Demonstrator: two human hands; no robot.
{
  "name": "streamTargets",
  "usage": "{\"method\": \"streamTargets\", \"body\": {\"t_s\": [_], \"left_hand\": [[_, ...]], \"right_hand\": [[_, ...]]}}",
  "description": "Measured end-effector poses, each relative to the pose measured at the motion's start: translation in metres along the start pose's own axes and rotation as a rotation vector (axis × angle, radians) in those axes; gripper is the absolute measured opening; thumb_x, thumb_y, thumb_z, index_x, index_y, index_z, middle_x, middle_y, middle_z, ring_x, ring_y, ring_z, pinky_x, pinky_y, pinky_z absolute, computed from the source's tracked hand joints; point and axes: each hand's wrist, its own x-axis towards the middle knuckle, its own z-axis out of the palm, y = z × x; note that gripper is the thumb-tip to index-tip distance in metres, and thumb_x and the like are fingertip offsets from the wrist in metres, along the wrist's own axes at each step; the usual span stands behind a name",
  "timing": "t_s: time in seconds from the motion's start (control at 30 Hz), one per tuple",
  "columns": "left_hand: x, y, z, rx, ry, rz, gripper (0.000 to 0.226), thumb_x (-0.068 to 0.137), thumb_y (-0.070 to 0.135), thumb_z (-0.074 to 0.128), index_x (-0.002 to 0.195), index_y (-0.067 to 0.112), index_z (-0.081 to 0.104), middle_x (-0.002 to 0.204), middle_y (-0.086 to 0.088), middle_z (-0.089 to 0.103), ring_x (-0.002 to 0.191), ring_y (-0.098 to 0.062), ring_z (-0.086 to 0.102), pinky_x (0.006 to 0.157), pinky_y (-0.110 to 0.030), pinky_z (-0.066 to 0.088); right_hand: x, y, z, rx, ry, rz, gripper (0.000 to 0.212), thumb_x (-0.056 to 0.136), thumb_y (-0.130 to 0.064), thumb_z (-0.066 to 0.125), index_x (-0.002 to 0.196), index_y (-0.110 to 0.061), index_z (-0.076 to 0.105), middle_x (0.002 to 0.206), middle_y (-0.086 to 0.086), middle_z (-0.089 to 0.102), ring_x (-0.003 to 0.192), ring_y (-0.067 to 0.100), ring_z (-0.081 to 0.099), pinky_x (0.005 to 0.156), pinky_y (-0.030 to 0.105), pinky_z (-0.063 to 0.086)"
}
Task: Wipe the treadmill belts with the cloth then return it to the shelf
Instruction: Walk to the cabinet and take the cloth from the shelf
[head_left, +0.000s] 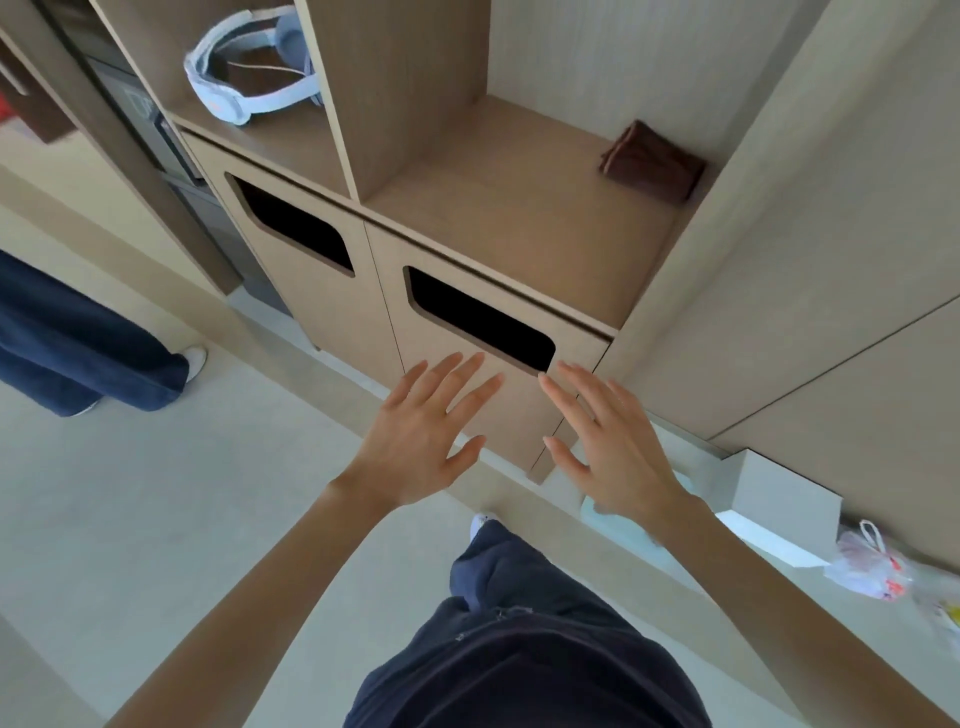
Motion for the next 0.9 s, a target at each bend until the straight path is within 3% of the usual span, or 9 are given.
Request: {"method": "streamTargets", "body": {"t_s": [0.3,0.4,0.67,0.9], "left_hand": [[0.086,-0.054,0.002,0.008,0.000,0.043,0.059,0.090,0.038,0.053,0.144,0.020,0.037,0.150,-0.009,0.034,0.138,-0.029,0.032,0.111,-0.050,0.029],[0.110,-0.067,0.005,0.017,0.011,0.069,0.058,0.090,0.037,0.052,0.144,0.020,0.038,0.150,-0.009,0.034,0.137,-0.030,0.034,0.111,-0.048,0.028],[0.161,-0.115,0.005,0.016,0.053,0.225,0.055,0.088,0.035,0.048,0.140,0.017,0.044,0.146,-0.012,0.041,0.129,-0.030,0.045,0.105,-0.047,0.037],[0.206,-0.167,-0.008,0.042,0.004,0.376,0.060,0.087,0.034,0.055,0.143,0.018,0.039,0.149,-0.011,0.035,0.128,-0.032,0.044,0.101,-0.047,0.038]], "right_hand": [[0.084,0.042,0.005,-0.003,0.006,-0.019,0.054,0.094,-0.037,0.042,0.142,-0.011,0.042,0.146,0.011,0.041,0.134,0.025,0.042,0.106,0.049,0.036],[0.106,0.053,0.004,-0.014,0.015,-0.018,0.053,0.093,-0.032,0.050,0.141,-0.009,0.043,0.146,0.012,0.041,0.132,0.026,0.044,0.106,0.050,0.036],[0.144,0.055,0.007,-0.064,0.070,0.124,0.057,0.092,-0.032,0.053,0.144,-0.013,0.039,0.147,0.011,0.040,0.134,0.027,0.042,0.107,0.047,0.033],[0.180,0.035,0.011,-0.087,0.123,0.281,0.058,0.091,-0.029,0.059,0.144,-0.013,0.039,0.148,0.013,0.040,0.132,0.031,0.043,0.106,0.050,0.033]]}}
